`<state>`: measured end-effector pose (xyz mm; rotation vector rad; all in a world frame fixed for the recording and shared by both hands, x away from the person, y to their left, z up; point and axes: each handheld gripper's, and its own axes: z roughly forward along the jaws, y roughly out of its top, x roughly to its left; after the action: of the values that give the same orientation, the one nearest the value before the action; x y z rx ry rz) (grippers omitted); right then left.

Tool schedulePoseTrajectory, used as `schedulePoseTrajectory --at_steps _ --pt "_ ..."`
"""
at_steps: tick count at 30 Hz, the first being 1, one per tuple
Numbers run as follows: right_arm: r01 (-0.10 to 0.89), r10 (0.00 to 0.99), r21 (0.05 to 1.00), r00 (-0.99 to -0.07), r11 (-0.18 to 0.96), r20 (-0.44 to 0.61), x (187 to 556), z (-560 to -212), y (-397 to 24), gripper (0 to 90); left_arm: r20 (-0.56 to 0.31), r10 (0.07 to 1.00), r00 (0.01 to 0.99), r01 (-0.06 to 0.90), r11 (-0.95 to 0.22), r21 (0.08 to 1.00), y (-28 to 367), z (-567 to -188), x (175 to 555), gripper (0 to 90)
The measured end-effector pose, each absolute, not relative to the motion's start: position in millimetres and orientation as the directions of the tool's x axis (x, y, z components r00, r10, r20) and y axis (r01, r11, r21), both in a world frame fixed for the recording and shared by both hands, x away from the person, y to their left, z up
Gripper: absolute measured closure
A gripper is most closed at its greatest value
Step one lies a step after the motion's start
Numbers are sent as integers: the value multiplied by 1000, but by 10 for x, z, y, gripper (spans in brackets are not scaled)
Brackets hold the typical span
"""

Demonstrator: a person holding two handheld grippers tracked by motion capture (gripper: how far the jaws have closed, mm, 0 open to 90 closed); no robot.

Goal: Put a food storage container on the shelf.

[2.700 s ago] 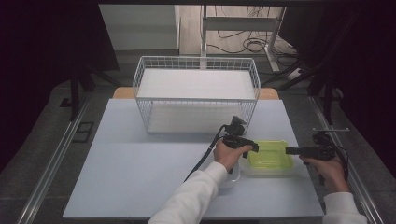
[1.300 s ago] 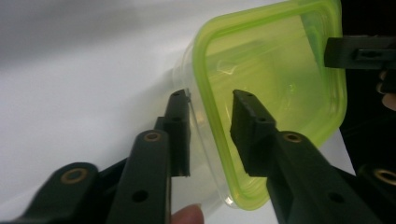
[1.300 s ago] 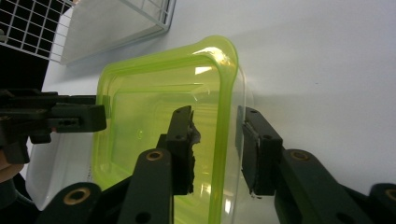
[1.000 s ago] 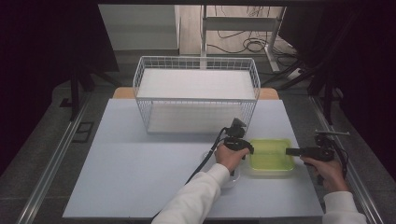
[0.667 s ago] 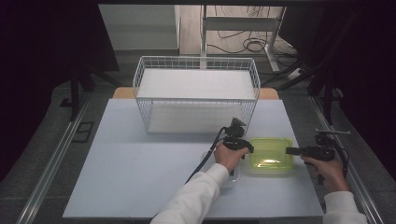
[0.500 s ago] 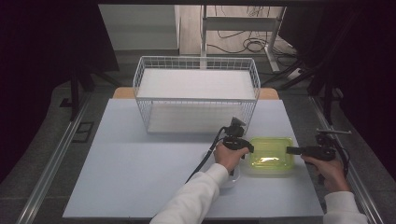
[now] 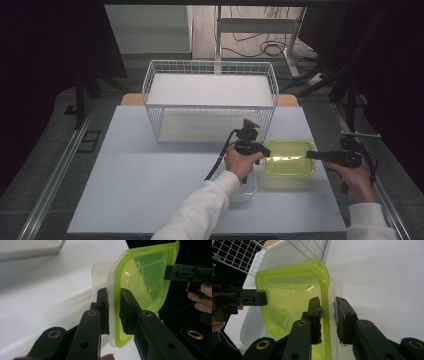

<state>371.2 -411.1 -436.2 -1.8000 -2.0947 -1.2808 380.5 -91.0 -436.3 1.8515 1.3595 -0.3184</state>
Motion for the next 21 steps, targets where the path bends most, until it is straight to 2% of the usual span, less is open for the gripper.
schedulePoseTrajectory --at_steps 11,21 --pt "816 779 577 -341 -32 526 3607 -3943 -3931 744 -612 666 426 861 -90 501 -717 -4021 3711 797" --pt "796 764 605 -388 -3 516 3558 -3730 -3627 742 -589 676 443 837 -77 542 -395 -3790 3593 798"
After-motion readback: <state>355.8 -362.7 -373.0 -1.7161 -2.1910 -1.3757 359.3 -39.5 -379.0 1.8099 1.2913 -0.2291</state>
